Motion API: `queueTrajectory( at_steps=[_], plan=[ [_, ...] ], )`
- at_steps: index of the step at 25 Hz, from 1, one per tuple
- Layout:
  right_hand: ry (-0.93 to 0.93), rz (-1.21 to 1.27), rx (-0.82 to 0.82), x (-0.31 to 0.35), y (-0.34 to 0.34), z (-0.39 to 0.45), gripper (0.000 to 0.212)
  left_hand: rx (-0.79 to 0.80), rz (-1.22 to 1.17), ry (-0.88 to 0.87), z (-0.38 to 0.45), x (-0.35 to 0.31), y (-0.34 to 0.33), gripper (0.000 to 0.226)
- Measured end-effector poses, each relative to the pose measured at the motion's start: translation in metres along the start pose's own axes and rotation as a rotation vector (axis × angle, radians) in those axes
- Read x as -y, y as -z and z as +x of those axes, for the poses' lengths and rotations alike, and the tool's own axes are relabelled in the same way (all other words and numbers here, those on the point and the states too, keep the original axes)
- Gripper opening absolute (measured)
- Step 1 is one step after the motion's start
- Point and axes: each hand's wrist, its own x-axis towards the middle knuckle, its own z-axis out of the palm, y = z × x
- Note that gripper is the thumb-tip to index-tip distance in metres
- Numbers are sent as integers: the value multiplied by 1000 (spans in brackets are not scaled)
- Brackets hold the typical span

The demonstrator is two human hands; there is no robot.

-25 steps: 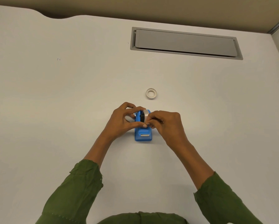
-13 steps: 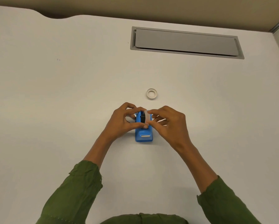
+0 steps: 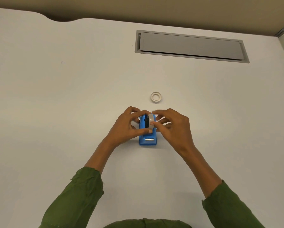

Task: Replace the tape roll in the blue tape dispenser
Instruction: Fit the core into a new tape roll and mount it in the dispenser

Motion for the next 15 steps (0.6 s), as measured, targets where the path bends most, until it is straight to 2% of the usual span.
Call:
queueTrajectory(
  at_steps=[3,6,9,13,15],
  plan=[
    [6,-27,189,-7,4,7,65,-28,-35,-5,-3,-1,1,58],
    [17,-179,370,-15,1,14,77,-83,-182,42,-6,-1,2,51],
    [16,-128,327,-15,-2,17,70,-88,-196,63,-9,-2,2,50],
    [7,55,158,-3,8,22,67,-73,-233,78,-11,-5,6,64],
    [-22,151,83,7,14,24,66,-161,-135,21,-15,-9,6,69]
  ],
)
